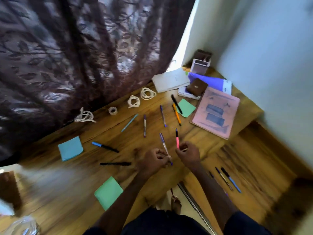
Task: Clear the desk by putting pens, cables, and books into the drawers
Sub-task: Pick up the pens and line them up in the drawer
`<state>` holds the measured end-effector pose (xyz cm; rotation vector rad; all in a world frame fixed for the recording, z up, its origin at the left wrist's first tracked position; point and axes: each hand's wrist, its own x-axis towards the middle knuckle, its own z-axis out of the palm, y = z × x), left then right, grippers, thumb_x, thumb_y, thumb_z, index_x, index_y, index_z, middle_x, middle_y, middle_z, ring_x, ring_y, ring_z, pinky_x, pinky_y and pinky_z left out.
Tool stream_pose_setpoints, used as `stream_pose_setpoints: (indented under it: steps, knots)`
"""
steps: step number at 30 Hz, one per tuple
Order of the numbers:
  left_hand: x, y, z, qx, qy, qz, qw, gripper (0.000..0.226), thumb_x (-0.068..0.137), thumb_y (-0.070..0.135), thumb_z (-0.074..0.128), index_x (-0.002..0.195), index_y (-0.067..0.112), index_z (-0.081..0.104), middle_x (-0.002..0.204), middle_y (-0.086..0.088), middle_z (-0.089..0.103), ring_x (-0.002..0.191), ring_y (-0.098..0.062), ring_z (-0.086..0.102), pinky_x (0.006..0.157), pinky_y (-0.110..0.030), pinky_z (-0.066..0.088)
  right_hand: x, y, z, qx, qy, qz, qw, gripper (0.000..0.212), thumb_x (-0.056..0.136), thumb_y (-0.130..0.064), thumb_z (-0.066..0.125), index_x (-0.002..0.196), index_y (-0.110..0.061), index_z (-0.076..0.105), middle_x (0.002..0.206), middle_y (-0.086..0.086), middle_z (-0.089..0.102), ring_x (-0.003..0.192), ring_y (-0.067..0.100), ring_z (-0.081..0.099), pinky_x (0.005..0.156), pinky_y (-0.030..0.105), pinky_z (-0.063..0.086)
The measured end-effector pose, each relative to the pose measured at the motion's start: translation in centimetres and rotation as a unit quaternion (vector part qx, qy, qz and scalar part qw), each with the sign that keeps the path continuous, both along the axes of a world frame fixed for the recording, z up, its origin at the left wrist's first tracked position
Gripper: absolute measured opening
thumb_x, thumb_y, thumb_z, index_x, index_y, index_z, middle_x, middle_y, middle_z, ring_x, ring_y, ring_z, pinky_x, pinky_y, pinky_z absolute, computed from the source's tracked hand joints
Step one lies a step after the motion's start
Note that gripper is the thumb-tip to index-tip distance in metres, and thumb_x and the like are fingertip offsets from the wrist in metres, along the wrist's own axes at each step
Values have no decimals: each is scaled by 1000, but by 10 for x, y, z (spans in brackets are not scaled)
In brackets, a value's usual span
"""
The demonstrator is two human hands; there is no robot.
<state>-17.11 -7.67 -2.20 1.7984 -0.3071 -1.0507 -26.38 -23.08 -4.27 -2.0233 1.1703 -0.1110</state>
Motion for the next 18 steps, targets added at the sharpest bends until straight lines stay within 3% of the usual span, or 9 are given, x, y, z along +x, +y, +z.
stream_pose_setpoints:
  steps: [3,6,8,10,12,15,18]
  knots:
    - [-45,-29,-3,-7,61,-59,996,22,84,10,78,98,2,62,83,-18,77,72,-31,75,64,-39,62,-64,-12,8,26,-14,-49,998,13,77,-24,81,76,-23,68,70,-11,67,66,9,66,68,29,54]
    - [-97,-52,-8,-1,107,-142,984,36,81,11,79,108,3,57,88,-21,75,76,-38,75,63,-39,61,-131,-24,11,25,1,-80,997,15,74,-19,82,75,-26,68,68,-10,69,65,7,66,63,30,52]
    - [-135,-66,-12,23,131,-194,972,41,78,11,80,111,6,55,92,-26,73,77,-40,75,61,-38,61,-178,-33,9,33,23,-104,994,19,73,-13,81,77,-26,68,66,-11,67,63,4,64,59,23,47]
    - [-168,-80,-17,48,123,-218,967,35,76,13,79,104,12,58,89,-19,73,73,-34,75,61,-38,62,-222,-40,5,37,52,-125,990,13,74,-16,81,80,-23,73,63,-12,68,62,4,66,57,21,47]
    - [-201,-93,-22,52,93,-232,967,21,77,20,76,93,21,62,86,-10,74,76,-27,76,70,-45,63,-262,-46,-5,44,68,-138,987,8,76,-20,79,80,-26,75,59,-11,70,56,5,67,59,32,56]
    - [-239,-106,-27,72,100,-232,965,9,83,16,71,82,21,63,87,-12,76,78,-25,76,75,-48,63,-308,-49,-20,95,94,-146,980,11,82,-20,76,75,-27,73,58,-7,72,55,12,70,64,43,60]
    - [-276,-116,-33,103,113,-203,967,11,84,12,70,76,19,67,83,-13,76,77,-24,76,74,-48,63,-342,-51,-37,122,119,-125,978,13,83,-20,76,76,-30,71,63,-6,73,59,12,71,67,45,61]
